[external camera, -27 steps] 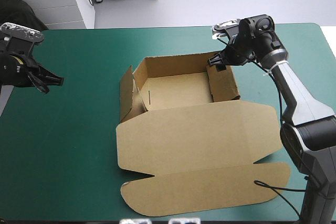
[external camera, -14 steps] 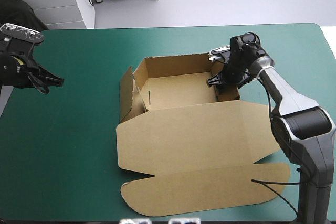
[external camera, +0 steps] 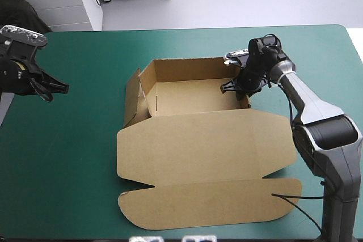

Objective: Fold the box

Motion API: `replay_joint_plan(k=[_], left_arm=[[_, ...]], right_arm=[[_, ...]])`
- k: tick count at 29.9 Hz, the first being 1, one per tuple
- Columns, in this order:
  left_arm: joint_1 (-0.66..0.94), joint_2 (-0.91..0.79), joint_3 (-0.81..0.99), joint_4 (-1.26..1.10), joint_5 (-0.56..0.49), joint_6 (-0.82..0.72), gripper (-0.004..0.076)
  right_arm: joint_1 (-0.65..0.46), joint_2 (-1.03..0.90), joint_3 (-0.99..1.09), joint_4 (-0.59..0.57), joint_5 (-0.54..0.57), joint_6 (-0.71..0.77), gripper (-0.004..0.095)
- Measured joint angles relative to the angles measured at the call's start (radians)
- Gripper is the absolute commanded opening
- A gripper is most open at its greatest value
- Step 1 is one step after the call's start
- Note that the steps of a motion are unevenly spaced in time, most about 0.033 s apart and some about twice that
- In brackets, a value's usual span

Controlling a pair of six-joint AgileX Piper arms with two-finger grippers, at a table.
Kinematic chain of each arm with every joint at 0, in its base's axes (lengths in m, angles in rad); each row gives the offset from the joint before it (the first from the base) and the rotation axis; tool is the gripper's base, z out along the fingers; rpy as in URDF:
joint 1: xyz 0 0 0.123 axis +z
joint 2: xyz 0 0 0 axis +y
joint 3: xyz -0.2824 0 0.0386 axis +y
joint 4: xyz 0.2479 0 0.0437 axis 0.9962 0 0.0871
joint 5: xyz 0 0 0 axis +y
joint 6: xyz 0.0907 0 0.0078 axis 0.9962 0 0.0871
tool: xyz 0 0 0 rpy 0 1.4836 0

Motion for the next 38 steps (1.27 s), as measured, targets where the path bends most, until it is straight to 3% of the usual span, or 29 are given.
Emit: replay_joint_plan(k=[5,11,22,29,38], left_arm=[[0.0,0.0,0.0,0.0,0.0,0.0,0.0009],[0.0,0.0,0.0,0.0,0.0,0.0,0.0009],[0.0,0.0,0.096,0.0,-0.012,-0.015,0.0009],[0.0,0.0,0.227,-0.027,-0.168,-0.085,0.0009],[0.0,0.02,0.345,-0.302,-0.466,-0.029,0.0009]], right_arm=[[0.0,-0.044,-0.006,0.021,-0.001,-0.021,-0.0019],[-0.016,-0.23,-0.007,0.02,0.001,-0.056,-0.0019],[-0.146,-0.583,-0.01,0.04,0.013,-0.133,-0.0019],[-0.188,-0.7,-0.01,0.07,0.014,-0.155,-0.0019],[-0.188,-0.714,-0.01,0.12,0.014,-0.159,-0.0019]])
